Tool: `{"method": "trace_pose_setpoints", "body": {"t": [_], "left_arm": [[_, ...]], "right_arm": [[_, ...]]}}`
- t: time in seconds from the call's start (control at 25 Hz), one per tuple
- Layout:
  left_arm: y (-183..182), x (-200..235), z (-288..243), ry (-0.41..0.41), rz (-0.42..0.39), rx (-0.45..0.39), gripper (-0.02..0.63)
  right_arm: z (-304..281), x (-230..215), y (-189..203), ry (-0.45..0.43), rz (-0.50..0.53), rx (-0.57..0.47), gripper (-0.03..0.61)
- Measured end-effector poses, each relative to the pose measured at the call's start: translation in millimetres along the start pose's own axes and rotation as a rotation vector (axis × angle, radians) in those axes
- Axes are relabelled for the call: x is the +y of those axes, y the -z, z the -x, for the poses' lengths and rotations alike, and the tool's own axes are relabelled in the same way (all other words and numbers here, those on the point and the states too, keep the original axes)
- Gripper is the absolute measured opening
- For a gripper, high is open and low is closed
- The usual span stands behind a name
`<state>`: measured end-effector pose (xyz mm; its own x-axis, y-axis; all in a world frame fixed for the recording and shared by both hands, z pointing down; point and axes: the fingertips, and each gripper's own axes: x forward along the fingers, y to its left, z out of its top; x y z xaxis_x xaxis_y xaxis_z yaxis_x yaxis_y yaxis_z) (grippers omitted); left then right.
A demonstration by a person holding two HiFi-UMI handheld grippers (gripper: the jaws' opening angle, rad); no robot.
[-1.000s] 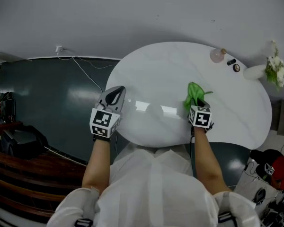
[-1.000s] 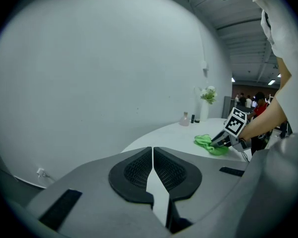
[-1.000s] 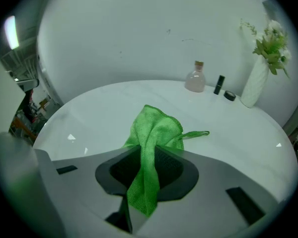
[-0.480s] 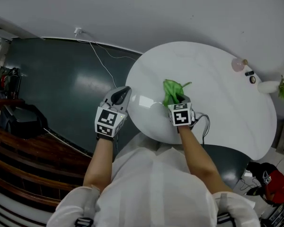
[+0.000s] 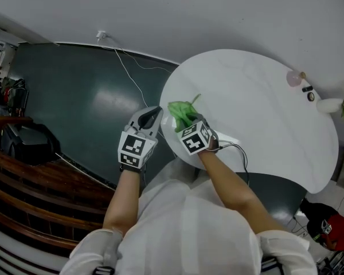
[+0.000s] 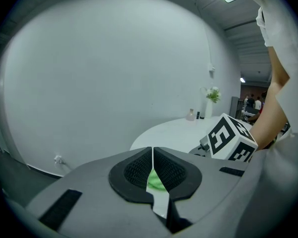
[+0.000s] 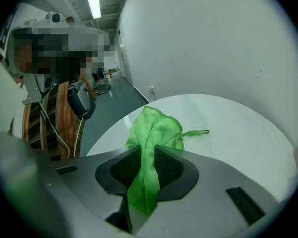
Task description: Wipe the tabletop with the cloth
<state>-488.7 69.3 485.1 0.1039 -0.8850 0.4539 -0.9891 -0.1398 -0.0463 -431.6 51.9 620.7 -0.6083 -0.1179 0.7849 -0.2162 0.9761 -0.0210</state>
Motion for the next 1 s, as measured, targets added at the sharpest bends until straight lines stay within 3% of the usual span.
{"method": "trace_pose_setpoints", "body": {"t": [0.2, 0.44, 0.76, 1.0], "left_arm": [[1, -9, 0, -0.001, 0.009, 0.01, 0.025], [-5, -42, -15, 0.037, -0.005, 0.028, 0.025], [-26, -116, -46, 0.108, -0.035, 0.02, 0.025], [-43, -179, -59, 0.142, -0.052, -0.002, 0.025]], "right_arm": [[6, 40, 9, -0.106, 0.158, -0.004, 0.083], [37, 42, 48, -0.178, 0.153, -0.015, 0.083], [93, -40, 120, -0.024, -0.015, -0.014, 0.083], [144, -123, 187, 0.125, -0.205, -0.016, 0.083]]}}
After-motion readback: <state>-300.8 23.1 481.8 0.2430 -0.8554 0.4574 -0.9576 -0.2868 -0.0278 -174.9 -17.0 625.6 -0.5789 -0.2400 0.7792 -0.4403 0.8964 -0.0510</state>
